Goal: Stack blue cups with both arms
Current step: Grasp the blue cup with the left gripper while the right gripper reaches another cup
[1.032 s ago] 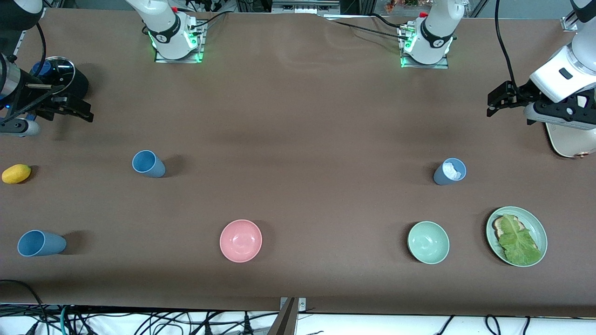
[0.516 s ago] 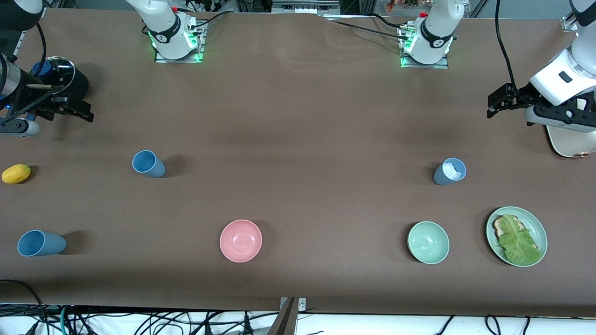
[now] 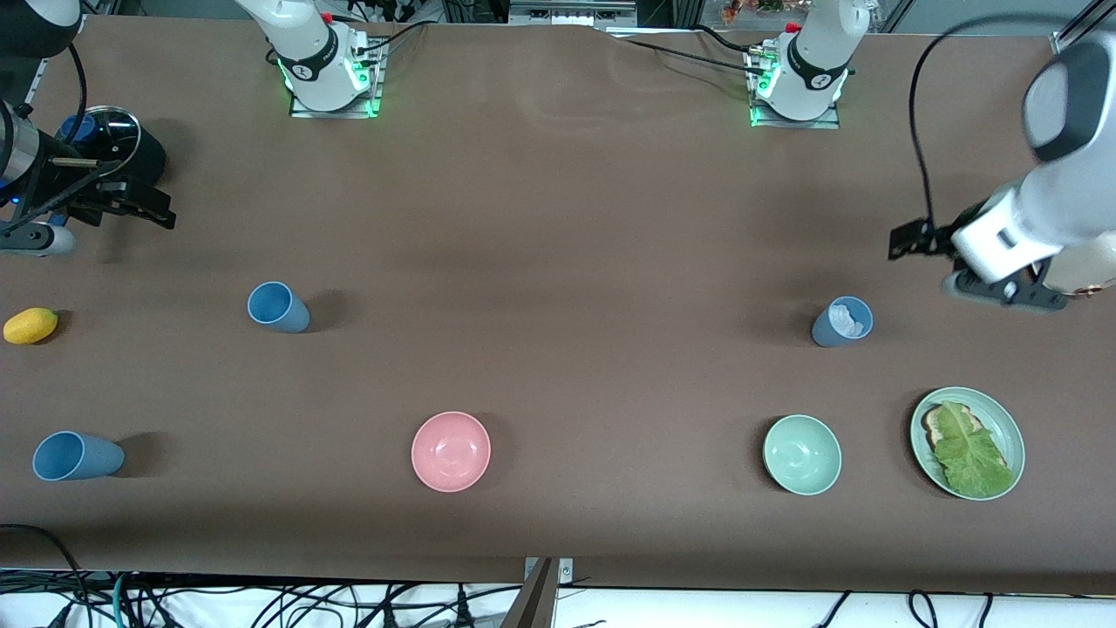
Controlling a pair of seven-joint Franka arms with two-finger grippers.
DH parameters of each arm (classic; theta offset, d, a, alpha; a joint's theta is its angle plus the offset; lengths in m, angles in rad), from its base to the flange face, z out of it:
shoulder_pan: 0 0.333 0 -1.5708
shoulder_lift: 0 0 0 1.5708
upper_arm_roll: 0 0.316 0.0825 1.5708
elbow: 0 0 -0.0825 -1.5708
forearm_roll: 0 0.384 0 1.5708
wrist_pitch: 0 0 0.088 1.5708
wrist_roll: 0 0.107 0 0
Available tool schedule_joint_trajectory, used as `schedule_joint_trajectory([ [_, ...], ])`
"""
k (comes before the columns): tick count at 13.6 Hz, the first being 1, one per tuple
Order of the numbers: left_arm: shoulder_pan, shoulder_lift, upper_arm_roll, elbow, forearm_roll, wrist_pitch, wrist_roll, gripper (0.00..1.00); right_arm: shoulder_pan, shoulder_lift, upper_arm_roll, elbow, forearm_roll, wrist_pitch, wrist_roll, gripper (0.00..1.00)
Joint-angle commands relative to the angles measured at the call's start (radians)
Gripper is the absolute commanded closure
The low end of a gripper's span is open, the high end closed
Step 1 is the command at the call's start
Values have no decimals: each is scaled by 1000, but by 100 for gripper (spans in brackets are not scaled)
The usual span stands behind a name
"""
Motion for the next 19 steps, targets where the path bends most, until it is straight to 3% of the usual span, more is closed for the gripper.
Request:
schedule_joint_trajectory([
  [1,38,118,-4,23,24,99,23,0,-14,5,-14,-9,11,-9,-17,0],
  [4,44,212,-4,-14,29,205,24,0,-19,52,-49,-9,8,-9,-16,0],
  [9,55,234,-6,-158,47,362,27,1,-19,181,-49,-13,-10,0,-14,0],
  [10,55,241,-7,-160,46,363,27,7,-19,210,-49,-19,-10,31,-14,0],
  [11,52,243,-7,-158,46,363,27,33,-19,214,-49,-53,-12,87,-14,0],
  [12,50,245,-9,-155,46,362,27,73,-19,205,-49,-111,-12,159,-16,0],
  [13,43,254,-9,-154,46,362,24,95,-19,200,-49,-163,-12,216,-14,0],
  [14,39,257,-9,-152,46,359,20,100,-22,198,-51,-202,-12,270,-14,0],
  [19,24,249,-30,-119,41,340,18,100,-21,204,-57,-361,-13,495,-16,0],
])
